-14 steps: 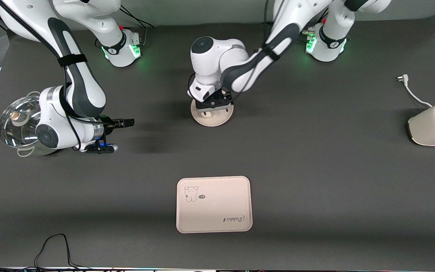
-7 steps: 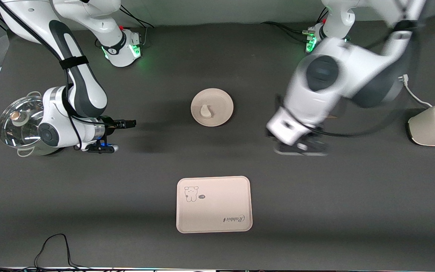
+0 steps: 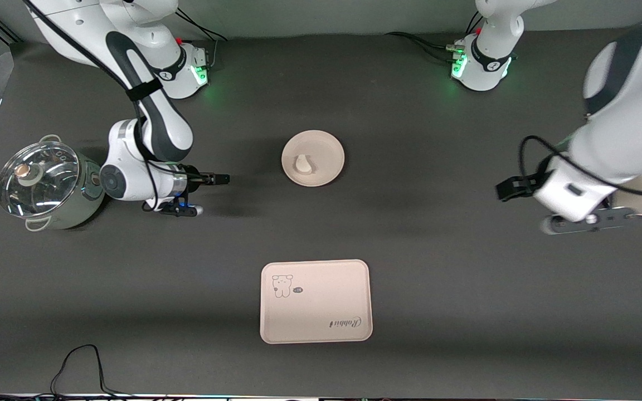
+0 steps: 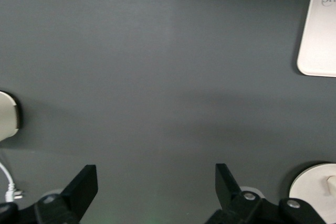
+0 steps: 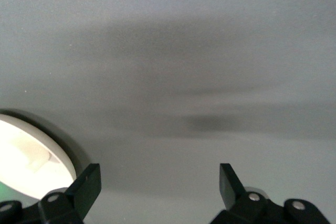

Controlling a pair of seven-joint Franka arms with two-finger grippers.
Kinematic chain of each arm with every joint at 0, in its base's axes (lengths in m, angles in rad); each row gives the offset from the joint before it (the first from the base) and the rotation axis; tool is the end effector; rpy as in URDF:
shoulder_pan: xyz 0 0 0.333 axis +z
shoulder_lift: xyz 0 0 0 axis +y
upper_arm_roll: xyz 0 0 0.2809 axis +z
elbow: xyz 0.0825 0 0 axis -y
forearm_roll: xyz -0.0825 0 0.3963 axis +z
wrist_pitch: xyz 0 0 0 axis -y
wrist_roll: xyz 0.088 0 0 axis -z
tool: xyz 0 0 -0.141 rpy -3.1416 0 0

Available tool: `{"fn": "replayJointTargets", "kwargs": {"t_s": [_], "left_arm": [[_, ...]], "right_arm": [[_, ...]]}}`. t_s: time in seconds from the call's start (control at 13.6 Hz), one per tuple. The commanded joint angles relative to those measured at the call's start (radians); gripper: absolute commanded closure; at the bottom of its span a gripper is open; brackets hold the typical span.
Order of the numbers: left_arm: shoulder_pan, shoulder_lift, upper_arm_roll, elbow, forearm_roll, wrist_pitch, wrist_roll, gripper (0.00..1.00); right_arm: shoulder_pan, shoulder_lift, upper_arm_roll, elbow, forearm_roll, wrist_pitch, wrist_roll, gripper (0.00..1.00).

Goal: Place bun in plate and plate on tray
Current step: 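Withdraw the left gripper while the right gripper reaches the plate rim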

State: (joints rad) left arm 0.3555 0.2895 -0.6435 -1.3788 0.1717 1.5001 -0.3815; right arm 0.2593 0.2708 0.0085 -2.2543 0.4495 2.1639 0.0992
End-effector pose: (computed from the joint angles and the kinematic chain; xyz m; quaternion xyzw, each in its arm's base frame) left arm 0.6088 -0.1108 0.4983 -0.9970 -0.0532 0.0531 0.0178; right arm 0.4638 0.1581 0.1469 -0.9685 0.0744 0.2016 0.1259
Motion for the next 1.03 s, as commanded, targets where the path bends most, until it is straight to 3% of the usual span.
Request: {"fn": "replayJointTargets", "kwargs": {"t_s": [0.0, 0.29, 0.44, 0.51, 0.66, 0.74, 0.96], "left_arm": [[0.083, -0.064, -0.001, -0.04, -0.029, -0.008, 0.14, 0.0], [0.047, -0.101, 0.151, -0.051, -0.031, 0.022, 0.358, 0.0], [-0.06, -0.121, 0.304, -0.052, -0.032, 0.064, 0.468, 0.0], [-0.155, -0.131, 0.411, -0.054, -0.032, 0.065, 0.484, 0.0], [-0.315, -0.15, 0.58, -0.06, -0.056, 0.063, 0.484, 0.0], [-0.357, -0.15, 0.625, -0.06, -0.07, 0.063, 0.486, 0.0], [-0.359, -0.182, 0.637, -0.11, -0.18, 0.068, 0.477, 0.0]], "right_arm": [[0.066, -0.031, -0.008, -0.05, 0.081, 0.068, 0.04, 0.0], [0.151, -0.018, -0.007, -0.057, 0.092, 0.126, 0.131, 0.0], [0.21, -0.013, -0.007, -0.064, 0.116, 0.146, 0.187, 0.0], [0.224, -0.015, -0.007, -0.063, 0.179, 0.146, 0.191, 0.0], [0.286, -0.019, -0.008, -0.065, 0.212, 0.146, 0.198, 0.0], [0.302, -0.016, -0.008, -0.065, 0.212, 0.151, 0.242, 0.0], [0.382, 0.014, -0.008, -0.064, 0.213, 0.23, 0.304, 0.0]]}}
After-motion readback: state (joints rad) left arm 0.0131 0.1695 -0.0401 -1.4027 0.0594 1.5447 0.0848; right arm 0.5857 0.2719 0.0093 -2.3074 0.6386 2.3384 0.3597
